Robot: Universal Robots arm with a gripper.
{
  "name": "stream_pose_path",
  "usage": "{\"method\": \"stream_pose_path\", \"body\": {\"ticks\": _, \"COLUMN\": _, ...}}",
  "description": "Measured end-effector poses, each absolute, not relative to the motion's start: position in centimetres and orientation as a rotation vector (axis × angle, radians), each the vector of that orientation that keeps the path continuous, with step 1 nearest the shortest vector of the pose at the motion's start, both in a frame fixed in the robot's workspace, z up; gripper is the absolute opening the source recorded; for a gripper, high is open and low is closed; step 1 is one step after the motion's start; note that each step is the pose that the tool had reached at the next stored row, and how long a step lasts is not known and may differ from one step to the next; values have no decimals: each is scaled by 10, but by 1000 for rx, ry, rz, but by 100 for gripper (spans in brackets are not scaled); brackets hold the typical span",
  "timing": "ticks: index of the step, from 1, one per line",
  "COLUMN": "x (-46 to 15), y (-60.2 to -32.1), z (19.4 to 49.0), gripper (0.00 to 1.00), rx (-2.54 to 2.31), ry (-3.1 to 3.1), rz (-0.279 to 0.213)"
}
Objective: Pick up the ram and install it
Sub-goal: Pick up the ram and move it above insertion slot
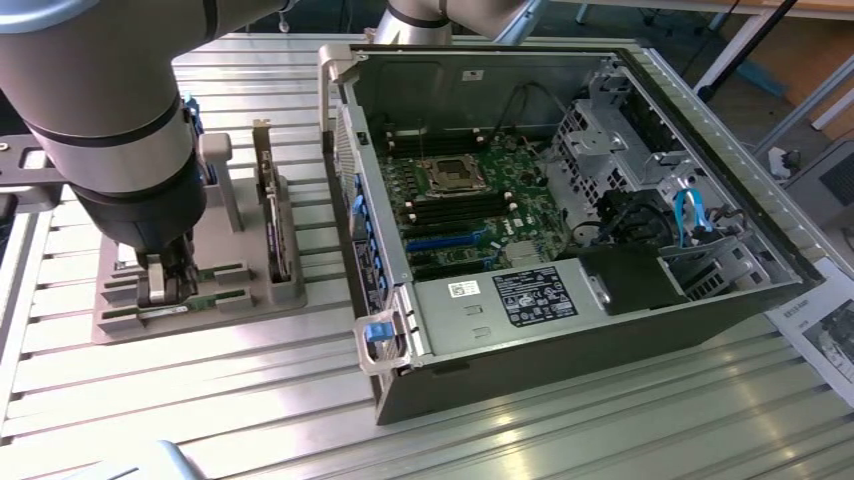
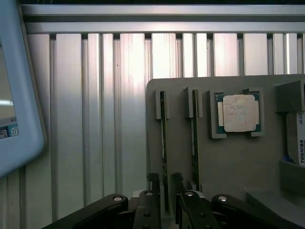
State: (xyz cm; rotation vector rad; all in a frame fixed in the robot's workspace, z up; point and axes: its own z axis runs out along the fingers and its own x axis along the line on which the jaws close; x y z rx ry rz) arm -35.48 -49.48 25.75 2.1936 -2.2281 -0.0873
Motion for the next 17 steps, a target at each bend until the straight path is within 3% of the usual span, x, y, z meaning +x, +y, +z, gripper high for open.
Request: {"method": "stream_pose_path", "body": {"ticks": 17, "x": -353, "y": -495, "z": 239, "gripper": 24, "rx": 2194, "ry": -2228, "rz": -88}}
